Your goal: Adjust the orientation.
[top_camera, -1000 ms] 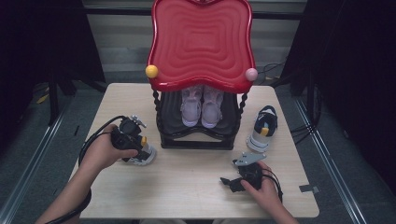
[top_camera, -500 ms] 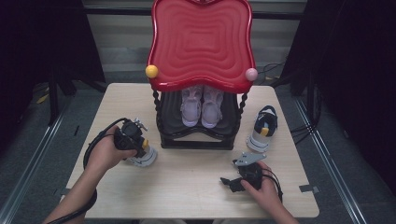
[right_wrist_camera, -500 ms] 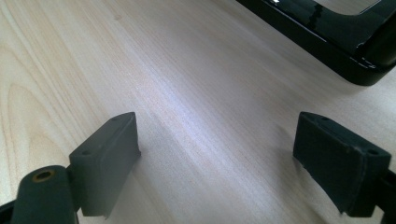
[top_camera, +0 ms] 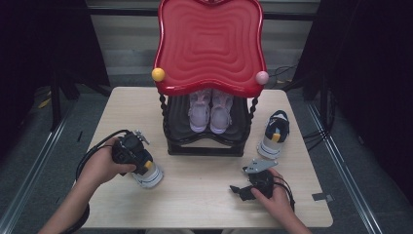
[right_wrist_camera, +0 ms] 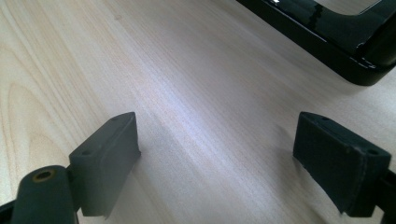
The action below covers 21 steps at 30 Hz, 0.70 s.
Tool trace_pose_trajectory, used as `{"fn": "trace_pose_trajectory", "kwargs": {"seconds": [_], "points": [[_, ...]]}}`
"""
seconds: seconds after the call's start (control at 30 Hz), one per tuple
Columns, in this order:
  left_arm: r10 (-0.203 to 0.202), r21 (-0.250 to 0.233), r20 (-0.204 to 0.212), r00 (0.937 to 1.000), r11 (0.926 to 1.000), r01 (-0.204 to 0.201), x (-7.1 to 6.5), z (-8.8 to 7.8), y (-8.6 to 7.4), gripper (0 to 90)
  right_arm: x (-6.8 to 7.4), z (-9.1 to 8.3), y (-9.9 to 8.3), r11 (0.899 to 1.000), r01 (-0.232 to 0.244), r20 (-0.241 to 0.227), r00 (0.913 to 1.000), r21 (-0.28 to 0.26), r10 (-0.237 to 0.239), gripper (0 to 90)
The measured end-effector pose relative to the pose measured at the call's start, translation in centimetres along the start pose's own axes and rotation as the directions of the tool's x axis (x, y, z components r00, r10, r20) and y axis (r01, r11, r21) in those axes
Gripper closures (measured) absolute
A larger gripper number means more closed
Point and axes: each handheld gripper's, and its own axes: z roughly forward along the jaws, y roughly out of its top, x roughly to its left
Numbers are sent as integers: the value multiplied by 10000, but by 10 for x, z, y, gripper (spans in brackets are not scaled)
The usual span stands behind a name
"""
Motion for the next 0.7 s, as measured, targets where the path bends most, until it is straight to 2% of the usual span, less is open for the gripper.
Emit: {"fn": "trace_pose_trajectory", "kwargs": {"seconds": [0.07,0.17,0.43,0.53,0.6,0.67,0.7], "points": [[-113,66,-85,9999,9999,113,-1,1,3,518,0,0,0,10000,21,-4,10000,-17,-21,135],[-137,-226,-196,9997,9997,133,-3,2,8,463,0,0,0,10000,22,-5,10000,-16,-22,135],[-533,235,-21,9986,9983,533,1,11,20,442,0,0,0,10000,20,-6,10000,-15,-20,135],[-567,423,7,9984,9975,566,1,12,22,497,0,0,0,10000,22,-5,10000,-16,-22,135],[-396,721,-35,9992,9966,398,2,11,21,556,0,0,0,10000,26,-6,10000,-15,-26,135],[-286,661,-21,9996,9974,287,1,10,20,600,0,0,0,10000,23,-6,10000,-17,-23,135],[-202,781,-8,9998,9967,202,1,8,20,614,0,0,0,10000,22,-7,10000,-17,-22,135]]}}
